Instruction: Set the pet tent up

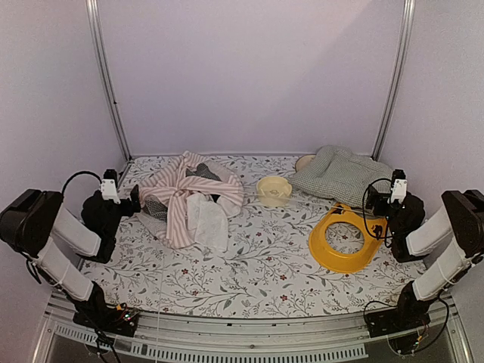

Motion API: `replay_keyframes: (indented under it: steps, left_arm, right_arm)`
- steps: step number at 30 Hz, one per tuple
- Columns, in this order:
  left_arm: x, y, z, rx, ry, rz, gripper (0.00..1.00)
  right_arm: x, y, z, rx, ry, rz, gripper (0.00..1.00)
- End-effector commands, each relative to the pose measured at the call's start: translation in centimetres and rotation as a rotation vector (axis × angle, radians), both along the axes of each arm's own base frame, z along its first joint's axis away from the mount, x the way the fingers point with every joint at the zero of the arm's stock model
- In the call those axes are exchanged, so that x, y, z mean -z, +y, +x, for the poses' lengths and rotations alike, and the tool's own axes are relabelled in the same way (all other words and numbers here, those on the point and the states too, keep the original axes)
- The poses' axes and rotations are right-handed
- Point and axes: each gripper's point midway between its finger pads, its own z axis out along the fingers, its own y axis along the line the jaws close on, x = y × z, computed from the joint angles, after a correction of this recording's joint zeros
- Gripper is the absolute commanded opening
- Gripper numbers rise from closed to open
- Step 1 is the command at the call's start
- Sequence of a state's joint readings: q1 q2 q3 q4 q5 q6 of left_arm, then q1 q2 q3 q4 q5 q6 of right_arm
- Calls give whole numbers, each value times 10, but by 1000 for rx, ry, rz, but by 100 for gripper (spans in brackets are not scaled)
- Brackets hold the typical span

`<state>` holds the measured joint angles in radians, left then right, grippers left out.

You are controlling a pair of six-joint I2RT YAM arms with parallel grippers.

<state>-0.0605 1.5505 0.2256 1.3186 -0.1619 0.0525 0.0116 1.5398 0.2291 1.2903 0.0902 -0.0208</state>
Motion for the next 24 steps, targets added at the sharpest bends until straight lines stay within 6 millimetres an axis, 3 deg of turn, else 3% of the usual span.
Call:
replay_keyframes:
  steps: [1, 6, 7, 9, 11, 12, 14, 15, 16, 18, 20, 24]
  left_arm:
    - [-4, 1, 3, 6, -11, 5, 99]
    - [-11, 12, 5, -70, -1, -8, 99]
    - [-20, 9, 10, -72, 4, 1, 99]
    - [-27, 0, 16, -75, 70, 4, 100]
    - [-50, -5, 28, -88, 116, -122, 99]
    - [-58, -13, 31, -53, 148, -192, 99]
    - [-77, -44, 32, 89, 193, -290, 100]
    - [-86, -65, 29, 170, 211, -301, 99]
    - [-92, -89, 23, 234, 234, -284, 99]
    - [-108, -126, 8, 339, 235, -253, 100]
    - [-117, -154, -9, 418, 255, -228, 99]
    - [-125, -177, -32, 500, 335, -287, 100]
  right_arm:
    - [-7, 1, 2, -10, -22, -6, 99]
    - [-7, 4, 2, -26, -18, -11, 99]
    - [-8, 3, 2, -22, -22, -11, 99]
    - [-16, 1, 0, 0, -42, -13, 99]
    - [-30, 6, 5, 1, -29, -32, 99]
    - [-29, 15, 9, -12, 33, -49, 99]
    - [-54, 22, 16, -4, 84, -29, 99]
    - [-83, 32, 22, -37, 72, 66, 99]
    - [-97, 41, 21, -60, 90, 140, 99]
    - [-110, 74, 15, -125, 123, 205, 99]
    - [-115, 114, 6, -174, 155, 177, 99]
    - [-103, 179, -19, -285, 254, 106, 99]
